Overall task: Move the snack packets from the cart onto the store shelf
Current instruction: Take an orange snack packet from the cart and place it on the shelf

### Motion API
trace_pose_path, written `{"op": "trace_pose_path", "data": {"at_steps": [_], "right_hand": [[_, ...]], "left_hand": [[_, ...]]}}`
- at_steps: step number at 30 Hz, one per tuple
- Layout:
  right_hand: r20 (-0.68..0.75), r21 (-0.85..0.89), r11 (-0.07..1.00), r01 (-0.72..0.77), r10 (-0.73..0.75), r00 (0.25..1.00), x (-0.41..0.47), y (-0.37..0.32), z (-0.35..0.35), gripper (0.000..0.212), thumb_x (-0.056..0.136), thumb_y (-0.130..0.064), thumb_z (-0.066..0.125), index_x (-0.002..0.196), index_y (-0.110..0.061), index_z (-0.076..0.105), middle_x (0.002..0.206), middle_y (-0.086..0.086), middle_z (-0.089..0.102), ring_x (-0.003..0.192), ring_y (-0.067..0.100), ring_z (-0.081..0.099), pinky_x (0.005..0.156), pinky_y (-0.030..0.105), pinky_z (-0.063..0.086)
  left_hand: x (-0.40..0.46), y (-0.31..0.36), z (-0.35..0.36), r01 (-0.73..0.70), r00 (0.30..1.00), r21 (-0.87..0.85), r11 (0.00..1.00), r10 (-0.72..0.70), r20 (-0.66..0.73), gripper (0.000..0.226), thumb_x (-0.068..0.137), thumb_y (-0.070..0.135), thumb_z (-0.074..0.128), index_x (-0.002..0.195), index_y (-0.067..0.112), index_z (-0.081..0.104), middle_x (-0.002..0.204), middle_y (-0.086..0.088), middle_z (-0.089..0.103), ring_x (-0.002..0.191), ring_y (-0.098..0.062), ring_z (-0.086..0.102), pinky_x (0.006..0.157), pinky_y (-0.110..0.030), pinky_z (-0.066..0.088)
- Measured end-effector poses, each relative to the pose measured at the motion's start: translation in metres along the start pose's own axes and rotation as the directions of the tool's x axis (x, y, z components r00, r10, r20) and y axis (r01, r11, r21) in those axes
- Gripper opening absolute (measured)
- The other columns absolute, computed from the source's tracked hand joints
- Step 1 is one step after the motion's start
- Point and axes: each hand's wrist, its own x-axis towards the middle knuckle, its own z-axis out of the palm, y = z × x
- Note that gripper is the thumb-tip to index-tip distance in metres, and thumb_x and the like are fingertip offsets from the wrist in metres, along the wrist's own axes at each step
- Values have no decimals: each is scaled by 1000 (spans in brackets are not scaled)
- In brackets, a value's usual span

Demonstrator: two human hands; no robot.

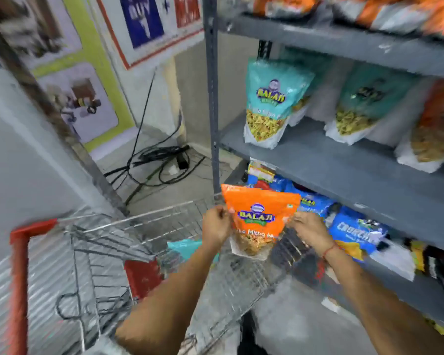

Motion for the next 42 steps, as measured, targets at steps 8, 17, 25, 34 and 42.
{"op": "trace_pose_path", "data": {"at_steps": [8, 17, 25, 34, 42], "right_hand": [[-409, 31, 967, 251, -217, 886, -89, -127, -142, 23, 87, -14, 62, 64, -13, 63, 60, -4, 60, 56, 3, 50, 55, 15, 40], [-652, -29, 922, 386, -310, 692, -165, -193, -269, 25, 88, -18, 62, 63, -20, 65, 68, -5, 67, 64, 7, 59, 65, 25, 45], [-724, 5, 935, 354, -240, 647, -171, -175, -298, 23, 87, -24, 63, 69, -10, 68, 77, 7, 72, 73, 17, 62, 67, 31, 48], [-714, 147, 945, 291, -103, 693, -148, -111, -306, 21, 85, -23, 66, 65, -20, 72, 82, 3, 77, 76, 12, 69, 73, 27, 53], [-686, 128, 981, 147, -20, 727, -104, -8, -338, 19, 84, -22, 67, 76, -7, 75, 78, 2, 78, 74, 13, 71, 66, 18, 52]], "left_hand": [[-8, 189, -24, -406, 903, -126, 905, 418, 97, 21, 82, 35, 66, 71, 17, 69, 80, -13, 76, 77, -26, 70, 79, -41, 57], [-55, 352, -11, -521, 804, -330, 787, 583, 121, 19, 77, 33, 73, 66, 17, 72, 86, -12, 78, 87, -31, 72, 86, -51, 57], [-70, 379, 17, -535, 796, -315, 784, 592, 122, 23, 77, 39, 71, 71, 16, 71, 92, -6, 77, 92, -26, 69, 91, -46, 55], [-63, 354, 78, -513, 799, -272, 814, 568, 196, 22, 77, 34, 72, 65, 16, 71, 74, -5, 76, 68, -19, 68, 73, -37, 58], [-44, 316, 191, -442, 824, -156, 883, 468, 318, 20, 77, 37, 72, 62, 23, 72, 63, 13, 71, 67, -6, 68, 57, -21, 46]]}}
